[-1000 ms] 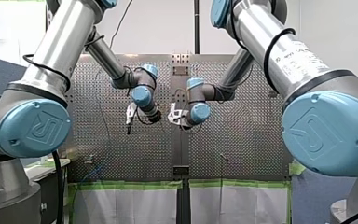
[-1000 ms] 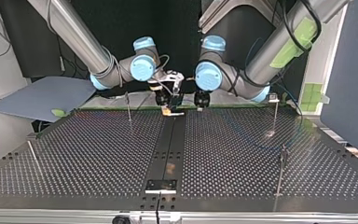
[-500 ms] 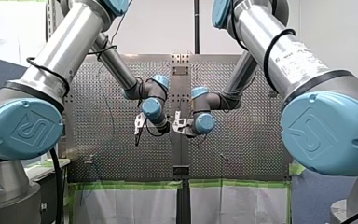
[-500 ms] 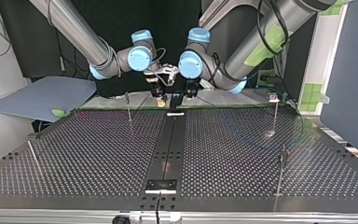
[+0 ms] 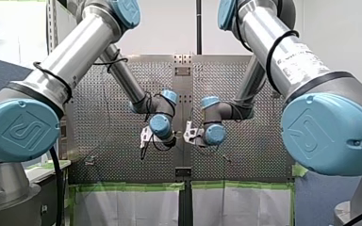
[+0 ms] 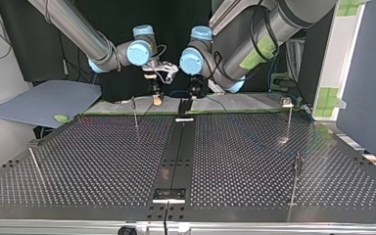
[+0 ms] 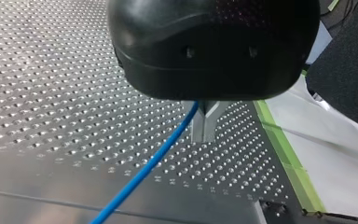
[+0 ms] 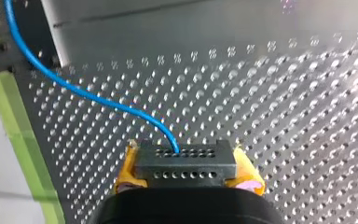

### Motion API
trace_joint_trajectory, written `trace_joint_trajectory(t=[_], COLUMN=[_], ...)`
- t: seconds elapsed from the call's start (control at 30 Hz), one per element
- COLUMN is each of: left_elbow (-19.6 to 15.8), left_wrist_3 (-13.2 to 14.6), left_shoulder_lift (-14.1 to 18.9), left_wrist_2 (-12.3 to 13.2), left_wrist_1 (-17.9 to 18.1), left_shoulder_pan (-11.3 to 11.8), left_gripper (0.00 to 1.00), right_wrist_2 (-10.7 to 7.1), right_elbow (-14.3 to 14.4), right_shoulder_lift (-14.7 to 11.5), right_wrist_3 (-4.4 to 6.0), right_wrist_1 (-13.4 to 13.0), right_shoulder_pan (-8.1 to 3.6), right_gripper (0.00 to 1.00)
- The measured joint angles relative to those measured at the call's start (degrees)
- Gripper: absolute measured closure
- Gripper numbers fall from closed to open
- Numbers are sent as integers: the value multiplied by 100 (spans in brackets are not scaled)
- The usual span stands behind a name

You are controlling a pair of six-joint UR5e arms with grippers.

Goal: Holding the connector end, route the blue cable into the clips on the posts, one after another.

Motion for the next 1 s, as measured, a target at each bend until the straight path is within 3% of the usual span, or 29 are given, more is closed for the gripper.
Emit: trace_joint_trajectory(t=[0.17, 0.57, 0.77, 1.0], left_elbow=[0, 0, 0, 0], left_wrist_3=[-54, -245, -242, -220], left_shoulder_lift=[-148, -416, -589, -951], left_wrist_2=[-11, 3, -14, -204], left_wrist_1=[267, 895, 1008, 1069], left_shoulder_pan=[-63, -345, -471, -643], left_gripper=[100, 100, 100, 100], right_wrist_2=[47, 21, -2, 22], right_elbow=[277, 935, 1228, 1617], right_shoulder_lift=[6, 11, 3, -4], right_wrist_3=[-152, -260, -321, -371], right_wrist_1=[-277, -922, -1004, -1026], right_shoulder_pan=[-80, -344, -414, -475], right_gripper=[100, 100, 100, 100])
